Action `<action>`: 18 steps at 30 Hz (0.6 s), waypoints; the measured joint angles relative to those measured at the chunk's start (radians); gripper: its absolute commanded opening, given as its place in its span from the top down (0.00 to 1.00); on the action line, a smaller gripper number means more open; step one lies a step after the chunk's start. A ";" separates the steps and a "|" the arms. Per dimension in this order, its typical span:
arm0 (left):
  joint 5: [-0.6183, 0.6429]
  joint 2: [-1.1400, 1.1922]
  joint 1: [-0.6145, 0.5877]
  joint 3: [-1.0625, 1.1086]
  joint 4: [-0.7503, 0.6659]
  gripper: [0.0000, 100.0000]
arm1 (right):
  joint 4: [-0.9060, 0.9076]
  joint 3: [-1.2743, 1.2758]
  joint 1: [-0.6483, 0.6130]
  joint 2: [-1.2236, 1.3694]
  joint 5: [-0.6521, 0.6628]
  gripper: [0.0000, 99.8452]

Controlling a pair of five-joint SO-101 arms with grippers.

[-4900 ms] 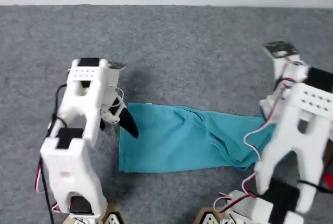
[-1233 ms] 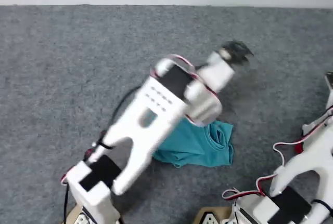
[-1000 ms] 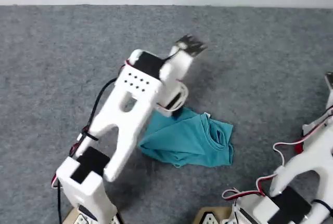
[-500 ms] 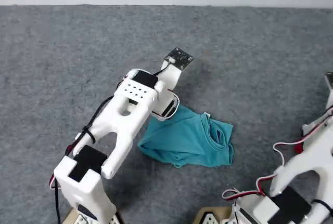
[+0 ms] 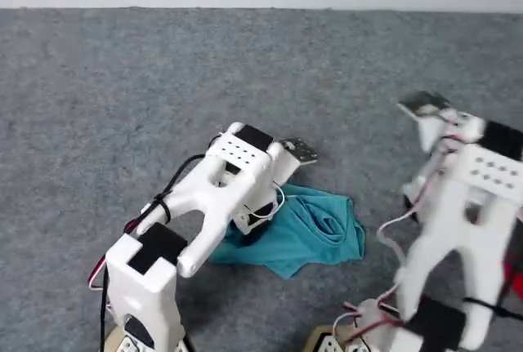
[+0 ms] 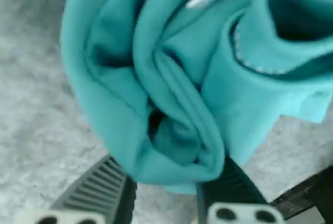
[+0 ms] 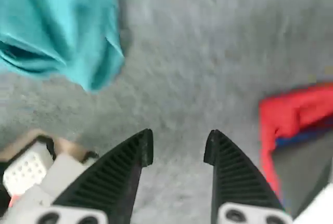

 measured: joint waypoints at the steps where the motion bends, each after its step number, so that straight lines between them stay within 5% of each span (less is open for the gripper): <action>1: 0.006 0.000 -0.009 0.000 0.000 0.86 | 0.000 -0.005 -0.055 -0.032 -0.017 0.82; 11: 0.055 0.000 -0.153 0.000 -0.041 0.86 | 0.000 0.135 -0.647 -0.272 -0.180 0.82; 18: 0.193 0.000 -0.259 -0.025 -0.041 0.86 | 0.000 0.330 -0.842 -0.331 -0.218 0.82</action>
